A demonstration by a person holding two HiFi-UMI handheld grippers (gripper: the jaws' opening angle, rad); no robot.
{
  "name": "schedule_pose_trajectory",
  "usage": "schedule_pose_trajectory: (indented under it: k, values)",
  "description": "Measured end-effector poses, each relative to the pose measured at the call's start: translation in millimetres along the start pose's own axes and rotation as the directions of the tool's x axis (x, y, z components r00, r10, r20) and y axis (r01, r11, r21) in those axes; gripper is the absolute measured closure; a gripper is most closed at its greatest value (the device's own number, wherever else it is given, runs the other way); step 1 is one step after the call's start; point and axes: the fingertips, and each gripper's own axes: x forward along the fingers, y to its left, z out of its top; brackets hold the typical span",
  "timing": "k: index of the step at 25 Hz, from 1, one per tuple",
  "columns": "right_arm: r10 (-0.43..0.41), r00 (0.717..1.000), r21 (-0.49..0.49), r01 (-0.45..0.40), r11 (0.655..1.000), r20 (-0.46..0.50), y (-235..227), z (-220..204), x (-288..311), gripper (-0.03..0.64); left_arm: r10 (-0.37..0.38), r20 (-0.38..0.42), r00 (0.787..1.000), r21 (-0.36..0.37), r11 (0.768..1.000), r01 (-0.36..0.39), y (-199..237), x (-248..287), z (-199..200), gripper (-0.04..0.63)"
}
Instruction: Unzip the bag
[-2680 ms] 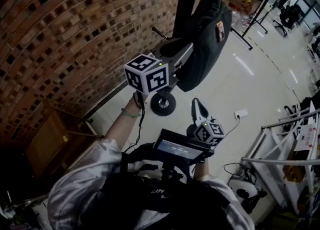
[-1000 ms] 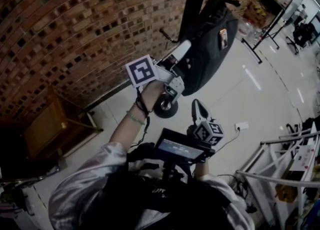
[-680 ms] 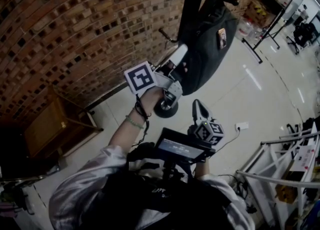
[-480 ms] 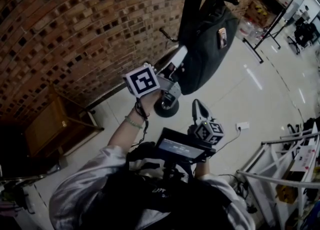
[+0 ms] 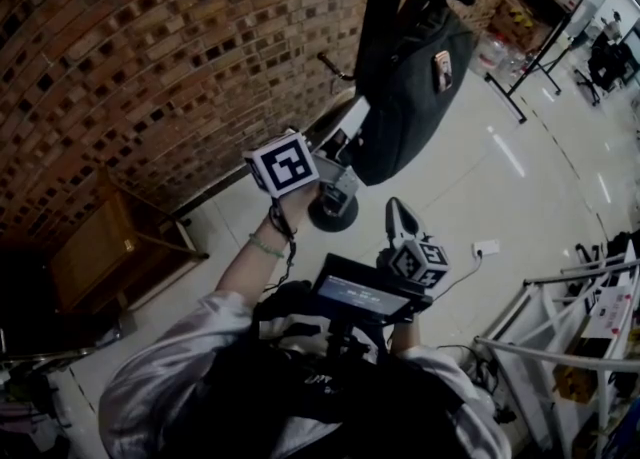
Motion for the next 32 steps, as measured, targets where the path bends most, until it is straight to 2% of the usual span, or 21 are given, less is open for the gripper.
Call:
schedule_pose_trajectory:
  k: [4, 9, 17, 21, 32]
  values:
    - [-0.001, 1.0, 0.003, 0.001, 1.0, -0.007, 1.1, -3.2, -3.1, 0.629, 0.026, -0.014, 1.0, 0.039, 0.999, -0.026, 3.8, -5.3, -4.6, 0.583]
    - [-0.01, 1.0, 0.006, 0.01, 1.0, -0.009, -1.2, -6.6, -5.2, 0.629, -0.004, -0.039, 0.999, 0.1, 0.995, 0.008, 3.9, -6.5, -13.4, 0.583]
    - [-0.013, 1.0, 0.007, 0.013, 1.0, -0.013, -3.9, -8.9, -5.8, 0.629, 0.026, -0.041, 0.999, 0.103, 0.995, -0.021, 17.6, -17.3, -23.7, 0.583]
    - [-0.018, 1.0, 0.008, 0.018, 1.0, -0.018, -4.6, -9.9, -4.7, 0.629, 0.03, -0.04, 0.999, 0.078, 0.997, -0.027, 21.9, -21.2, -30.7, 0.583]
    - [-0.03, 0.999, 0.001, 0.03, 1.0, -0.026, -8.3, -13.2, -4.4, 0.629, 0.073, -0.068, 0.995, 0.124, 0.99, -0.064, 34.6, -33.8, -45.3, 0.583]
